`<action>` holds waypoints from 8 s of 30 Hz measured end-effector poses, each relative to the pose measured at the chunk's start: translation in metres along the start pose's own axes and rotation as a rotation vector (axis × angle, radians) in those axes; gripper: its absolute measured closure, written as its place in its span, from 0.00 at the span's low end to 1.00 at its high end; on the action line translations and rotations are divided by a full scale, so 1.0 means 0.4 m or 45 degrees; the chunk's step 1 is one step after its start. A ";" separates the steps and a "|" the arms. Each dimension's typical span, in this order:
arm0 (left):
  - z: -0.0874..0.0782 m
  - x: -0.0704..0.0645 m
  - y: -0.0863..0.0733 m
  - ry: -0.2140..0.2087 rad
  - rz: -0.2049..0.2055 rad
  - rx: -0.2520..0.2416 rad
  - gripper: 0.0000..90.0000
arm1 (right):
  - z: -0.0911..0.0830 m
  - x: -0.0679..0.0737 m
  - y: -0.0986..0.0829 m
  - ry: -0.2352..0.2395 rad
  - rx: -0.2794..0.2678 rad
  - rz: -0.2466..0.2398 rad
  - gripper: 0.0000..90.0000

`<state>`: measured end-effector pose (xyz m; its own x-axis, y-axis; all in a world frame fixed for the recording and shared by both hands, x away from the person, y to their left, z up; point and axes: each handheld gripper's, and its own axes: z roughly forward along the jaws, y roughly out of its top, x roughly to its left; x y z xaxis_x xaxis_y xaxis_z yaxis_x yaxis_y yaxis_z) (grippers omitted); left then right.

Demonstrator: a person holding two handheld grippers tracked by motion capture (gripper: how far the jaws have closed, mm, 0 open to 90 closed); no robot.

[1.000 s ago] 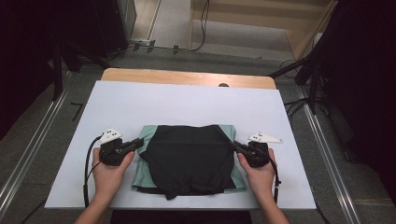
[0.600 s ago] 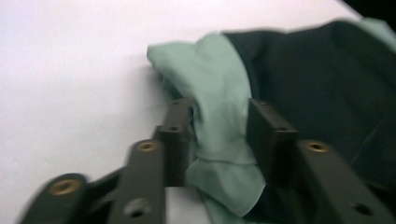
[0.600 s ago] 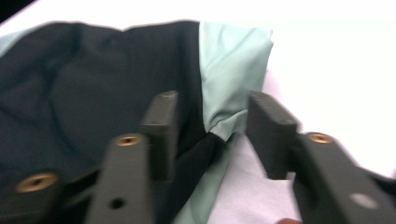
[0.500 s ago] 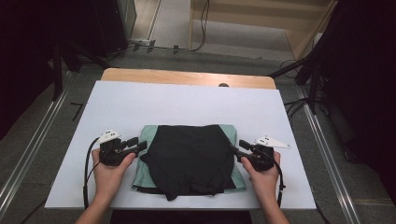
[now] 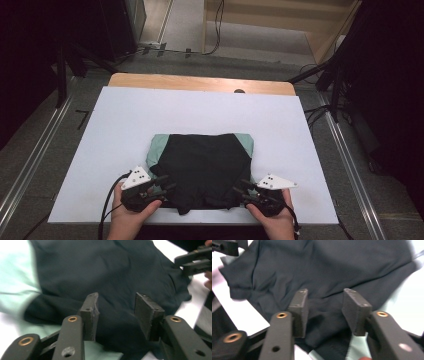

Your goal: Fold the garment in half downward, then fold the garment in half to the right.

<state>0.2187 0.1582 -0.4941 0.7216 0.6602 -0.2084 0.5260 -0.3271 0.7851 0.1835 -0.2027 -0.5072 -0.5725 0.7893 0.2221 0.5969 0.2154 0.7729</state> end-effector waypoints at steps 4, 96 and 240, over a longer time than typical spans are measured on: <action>0.031 0.010 -0.017 0.044 -0.010 0.138 0.93 | 0.035 0.001 -0.011 -0.061 0.117 -0.027 0.90; 0.009 0.335 0.207 0.026 -0.095 -0.139 0.02 | 0.328 0.396 0.155 0.258 0.067 -0.310 0.12; 0.015 0.269 0.307 0.001 -0.226 -0.030 0.93 | 0.201 0.353 0.182 0.021 -0.250 -0.285 0.89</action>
<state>0.3639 0.1851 -0.4236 0.6183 0.7064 -0.3444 0.6342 -0.1897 0.7495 0.1915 -0.0293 -0.4675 -0.6876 0.7249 0.0416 0.3355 0.2664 0.9036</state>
